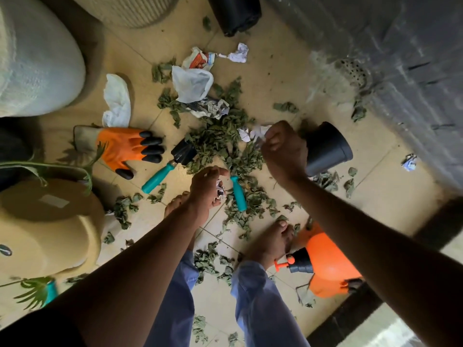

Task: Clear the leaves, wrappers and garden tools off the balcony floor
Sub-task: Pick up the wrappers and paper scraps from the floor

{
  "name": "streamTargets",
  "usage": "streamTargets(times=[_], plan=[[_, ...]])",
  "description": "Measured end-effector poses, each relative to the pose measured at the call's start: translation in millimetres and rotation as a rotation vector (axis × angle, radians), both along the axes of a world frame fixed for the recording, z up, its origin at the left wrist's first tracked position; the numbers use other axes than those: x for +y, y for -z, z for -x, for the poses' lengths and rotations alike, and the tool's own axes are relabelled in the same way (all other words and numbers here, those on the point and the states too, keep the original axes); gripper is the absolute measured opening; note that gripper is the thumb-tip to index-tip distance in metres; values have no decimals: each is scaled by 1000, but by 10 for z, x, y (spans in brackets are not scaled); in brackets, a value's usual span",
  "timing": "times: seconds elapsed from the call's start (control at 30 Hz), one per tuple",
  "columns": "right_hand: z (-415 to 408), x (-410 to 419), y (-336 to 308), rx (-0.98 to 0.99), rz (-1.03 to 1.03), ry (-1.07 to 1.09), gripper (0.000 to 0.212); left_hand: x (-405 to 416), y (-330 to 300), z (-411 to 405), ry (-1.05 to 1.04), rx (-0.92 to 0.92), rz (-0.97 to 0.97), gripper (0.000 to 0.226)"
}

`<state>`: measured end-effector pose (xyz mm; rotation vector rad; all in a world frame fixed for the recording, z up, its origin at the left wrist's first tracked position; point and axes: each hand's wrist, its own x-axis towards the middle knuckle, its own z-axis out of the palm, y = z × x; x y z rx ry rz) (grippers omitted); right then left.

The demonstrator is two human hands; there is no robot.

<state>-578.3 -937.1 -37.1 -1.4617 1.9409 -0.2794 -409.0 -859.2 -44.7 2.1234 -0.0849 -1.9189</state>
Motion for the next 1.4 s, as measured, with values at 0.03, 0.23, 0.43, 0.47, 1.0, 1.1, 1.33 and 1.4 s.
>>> streamTargets(times=[0.03, 0.23, 0.43, 0.47, 1.0, 1.1, 1.33, 1.4], plan=[[-60, 119, -59, -92, -26, 8, 11, -28, -4, 8, 5, -18, 3, 34], [-387, 523, -135, -384, -276, 273, 17, -127, 18, 1, -14, -70, -25, 28], [-646, 666, -146, -365, -275, 27, 16, -15, 27, -60, -45, -25, 87, 62], [-665, 645, -134, -392, -299, -31, 21, 11, 25, -96, -38, -18, 74, 63], [-342, 5, 978, 361, -176, -297, 27, 579, 301, -534, 8, -19, 7, 41], [-332, 22, 1005, 353, -159, -239, 25, 668, 333, -546, 23, -26, -8, 36], [-260, 177, 491, 210, -108, 128, 14, 639, 147, -458, 120, -76, 55, 29], [-279, 291, 304, 144, -125, 151, 9, 568, 90, -380, 69, -45, 64, 26]])
